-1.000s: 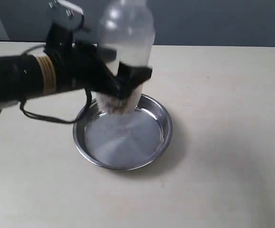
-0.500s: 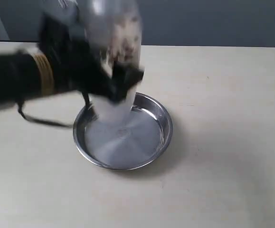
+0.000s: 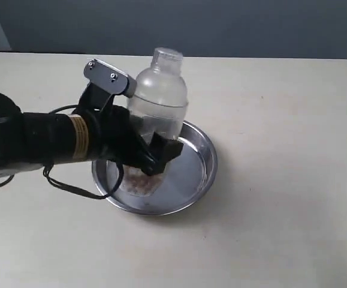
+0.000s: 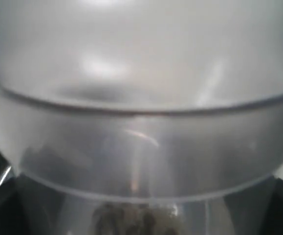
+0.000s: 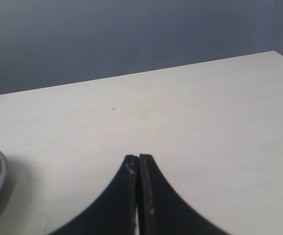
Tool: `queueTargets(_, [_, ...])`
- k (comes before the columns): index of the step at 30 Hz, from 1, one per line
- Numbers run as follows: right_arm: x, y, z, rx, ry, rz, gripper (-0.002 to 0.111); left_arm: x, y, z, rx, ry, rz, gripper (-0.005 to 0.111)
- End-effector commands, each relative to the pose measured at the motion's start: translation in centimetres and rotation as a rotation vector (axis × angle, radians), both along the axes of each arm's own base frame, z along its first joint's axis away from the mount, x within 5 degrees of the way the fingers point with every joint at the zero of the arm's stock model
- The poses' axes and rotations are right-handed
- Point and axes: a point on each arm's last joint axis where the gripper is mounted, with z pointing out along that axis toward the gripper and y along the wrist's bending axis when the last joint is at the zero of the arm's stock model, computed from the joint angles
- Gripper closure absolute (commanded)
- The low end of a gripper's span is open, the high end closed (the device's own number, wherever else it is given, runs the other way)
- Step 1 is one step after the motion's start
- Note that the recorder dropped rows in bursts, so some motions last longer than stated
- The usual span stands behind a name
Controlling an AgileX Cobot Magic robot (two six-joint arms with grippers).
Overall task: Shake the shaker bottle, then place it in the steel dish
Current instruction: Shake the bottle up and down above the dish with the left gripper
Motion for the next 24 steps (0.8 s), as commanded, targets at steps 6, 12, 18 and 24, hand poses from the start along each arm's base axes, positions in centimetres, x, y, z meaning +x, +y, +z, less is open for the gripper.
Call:
queueTargets(6, [0.0,0.0,0.0,-0.003,-0.011,-0.004,0.109,-0.5,-2.3,3.8,0.106,-0.221,-0.151,0.106])
queueTargets(12, [0.0,0.0,0.0,-0.003,-0.011,-0.004,0.109,-0.3,-2.4,3.0,0.053,-0.172,-0.153,0.106])
queueTargets(18, [0.0,0.0,0.0,-0.003,-0.011,-0.004,0.109,0.6,-1.1,1.0,0.089,-0.064,-0.013,0.106])
queueTargets(24, [0.0,0.0,0.0,-0.003,-0.009,-0.004,0.109,3.0,1.6,2.4,-0.097,-0.098,0.139,0.106])
